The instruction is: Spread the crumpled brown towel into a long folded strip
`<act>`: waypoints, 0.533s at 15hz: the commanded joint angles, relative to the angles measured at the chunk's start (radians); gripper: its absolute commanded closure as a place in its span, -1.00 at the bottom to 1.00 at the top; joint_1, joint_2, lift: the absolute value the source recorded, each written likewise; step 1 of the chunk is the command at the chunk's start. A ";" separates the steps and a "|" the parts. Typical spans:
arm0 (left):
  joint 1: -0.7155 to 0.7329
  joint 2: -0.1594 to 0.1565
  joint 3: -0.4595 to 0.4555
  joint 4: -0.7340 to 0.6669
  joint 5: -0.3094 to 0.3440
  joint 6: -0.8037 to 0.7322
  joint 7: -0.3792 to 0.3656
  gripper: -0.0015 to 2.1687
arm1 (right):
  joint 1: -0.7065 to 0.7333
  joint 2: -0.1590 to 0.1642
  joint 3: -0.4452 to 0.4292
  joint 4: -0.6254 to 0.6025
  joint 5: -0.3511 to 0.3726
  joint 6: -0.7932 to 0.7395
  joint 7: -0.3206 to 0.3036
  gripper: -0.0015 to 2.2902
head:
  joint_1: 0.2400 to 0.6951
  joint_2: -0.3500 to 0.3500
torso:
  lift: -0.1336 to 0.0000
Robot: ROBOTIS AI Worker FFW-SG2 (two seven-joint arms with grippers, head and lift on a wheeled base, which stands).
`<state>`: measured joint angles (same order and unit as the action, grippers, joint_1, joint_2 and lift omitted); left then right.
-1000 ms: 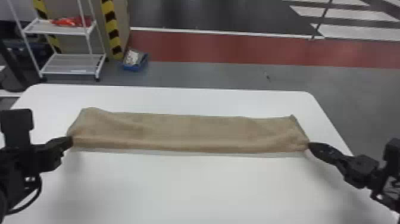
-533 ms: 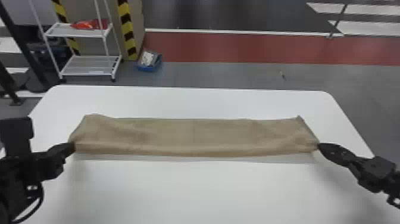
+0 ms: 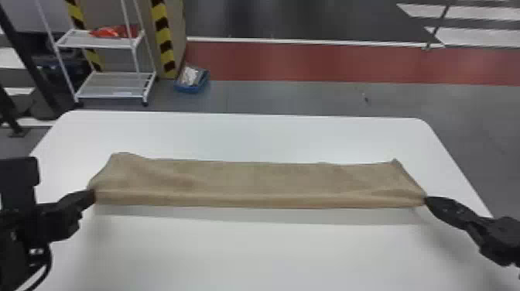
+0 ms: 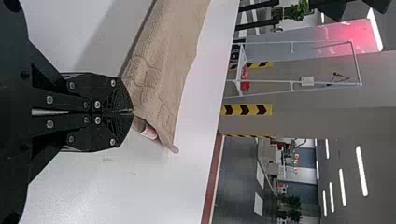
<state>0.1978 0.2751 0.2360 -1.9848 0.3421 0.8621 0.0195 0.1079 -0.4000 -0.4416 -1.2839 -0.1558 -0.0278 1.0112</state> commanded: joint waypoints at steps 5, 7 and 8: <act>0.057 -0.004 0.000 -0.028 -0.072 -0.148 0.025 -0.94 | -0.007 0.006 0.008 0.008 -0.010 0.000 -0.003 -0.89 | 1.00 -0.15 | -0.86; 0.078 -0.004 0.008 -0.032 -0.089 -0.172 0.019 -0.94 | -0.010 0.006 0.003 0.008 -0.011 0.000 -0.005 -0.89 | 1.00 -0.13 | -0.86; 0.081 -0.004 0.016 -0.031 -0.086 -0.172 0.005 -0.94 | -0.011 0.006 0.000 0.008 -0.011 0.000 -0.005 -0.89 | 1.00 -0.12 | -0.86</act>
<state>0.2693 0.2712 0.2415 -2.0153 0.2580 0.6979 0.0332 0.0996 -0.3942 -0.4378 -1.2761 -0.1670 -0.0284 1.0062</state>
